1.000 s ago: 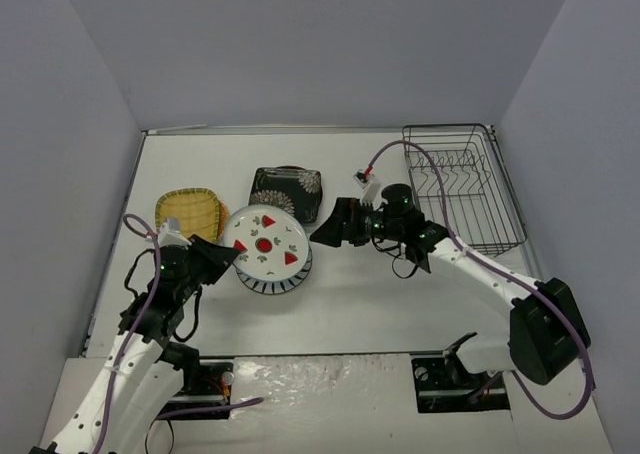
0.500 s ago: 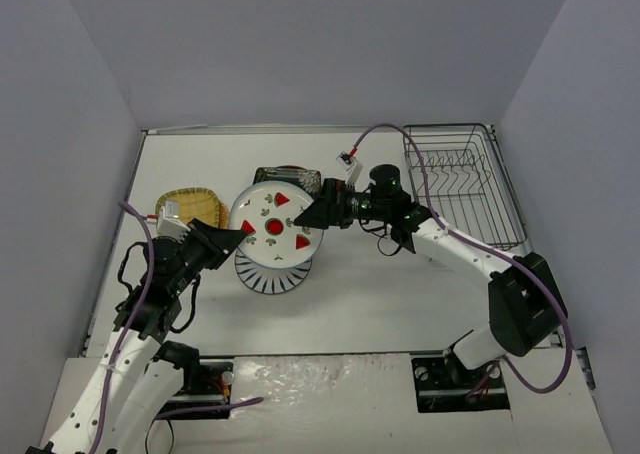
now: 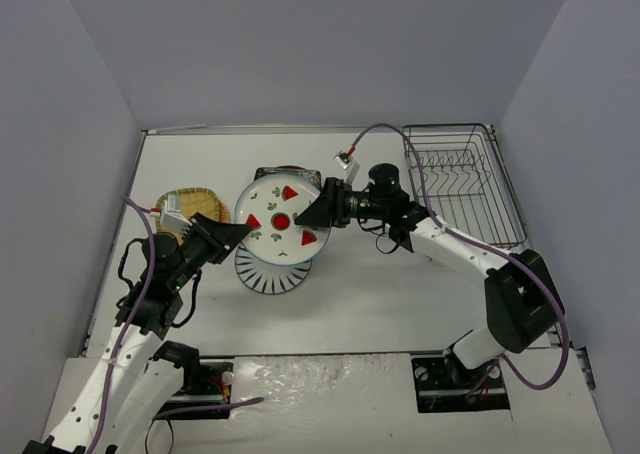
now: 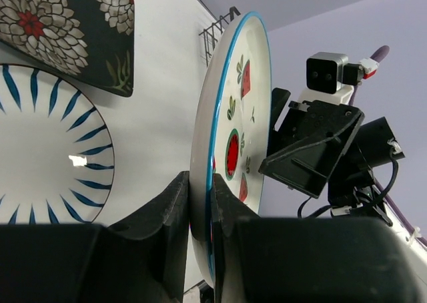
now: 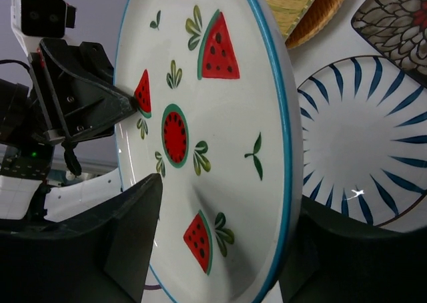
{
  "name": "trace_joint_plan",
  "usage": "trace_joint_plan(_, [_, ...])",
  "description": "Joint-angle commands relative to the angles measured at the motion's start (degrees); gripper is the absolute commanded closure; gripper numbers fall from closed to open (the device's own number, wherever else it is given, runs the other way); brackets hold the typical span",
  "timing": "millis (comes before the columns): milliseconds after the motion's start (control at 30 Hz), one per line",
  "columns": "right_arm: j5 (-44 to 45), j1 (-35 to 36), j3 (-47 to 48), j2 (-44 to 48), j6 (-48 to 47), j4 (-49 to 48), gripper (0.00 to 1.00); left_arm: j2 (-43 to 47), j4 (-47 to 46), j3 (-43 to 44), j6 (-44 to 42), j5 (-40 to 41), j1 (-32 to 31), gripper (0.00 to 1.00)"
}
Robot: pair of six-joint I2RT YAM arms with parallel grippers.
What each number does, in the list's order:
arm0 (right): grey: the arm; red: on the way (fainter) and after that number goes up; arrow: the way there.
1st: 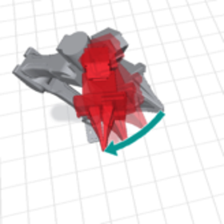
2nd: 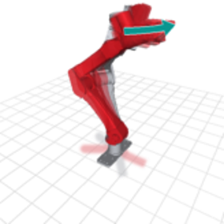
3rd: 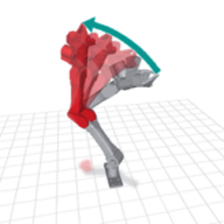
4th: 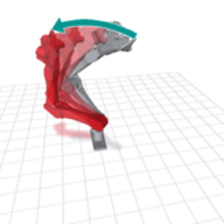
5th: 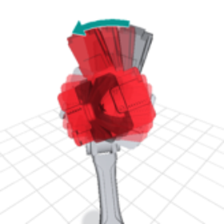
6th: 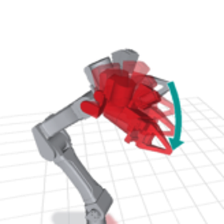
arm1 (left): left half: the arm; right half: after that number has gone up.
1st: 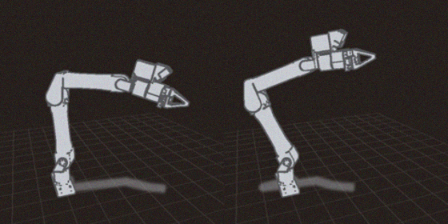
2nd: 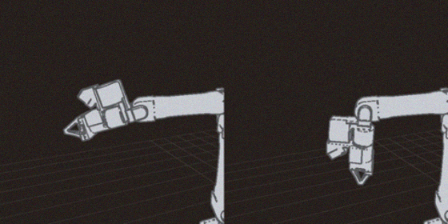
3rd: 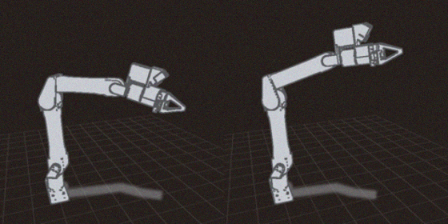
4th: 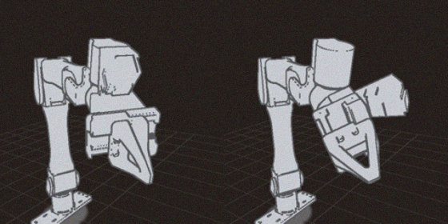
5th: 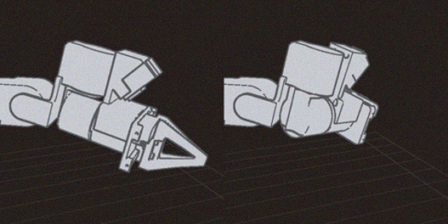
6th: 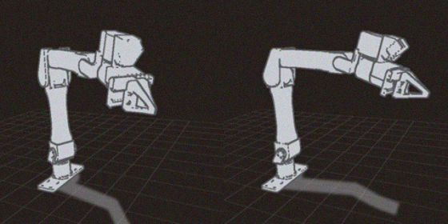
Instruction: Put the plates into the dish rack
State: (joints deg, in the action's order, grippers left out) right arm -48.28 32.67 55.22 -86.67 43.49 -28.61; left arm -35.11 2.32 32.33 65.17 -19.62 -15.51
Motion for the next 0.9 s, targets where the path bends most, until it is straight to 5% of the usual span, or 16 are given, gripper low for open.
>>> trace_joint_plan(0, [-1.82,0.21,2.96,1.91,0.71,-5.75,0.57,0.75,-12.78,6.61,2.04,-2.36,0.39,1.0])
trace_joint_plan(133, [-1.29,-0.3,2.63,4.1,0.54,-5.17,0.84,0.99,-11.91,5.77,1.39,-2.02,0.39,1.0])
trace_joint_plan(367, [-0.74,-3.82,3.01,9.79,-2.32,-0.24,1.0,0.35,-9.16,3.16,-0.42,-1.78,0.9,0.97])
trace_joint_plan(433, [0.06,-4.25,3.05,11.73,-2.8,0.66,1.0,0.16,-8.24,3.06,-0.92,-1.74,0.92,0.88])
trace_joint_plan(567, [5.94,-4.46,4.77,15.46,-9.41,7.54,1.0,-0.61,-2.5,4.93,-4.74,-0.3,0.92,0.37])
trace_joint_plan(667, [9.04,-4.77,6.06,17.29,-12.16,11.57,1.0,-1.59,1.91,7.12,-8.11,0.66,0.92,0.12])
trace_joint_plan(867, [17.69,-7.91,12.1,19.53,-21.11,20.96,1.0,-3.44,17.53,17.22,-21.34,6.16,0.97,0.03])
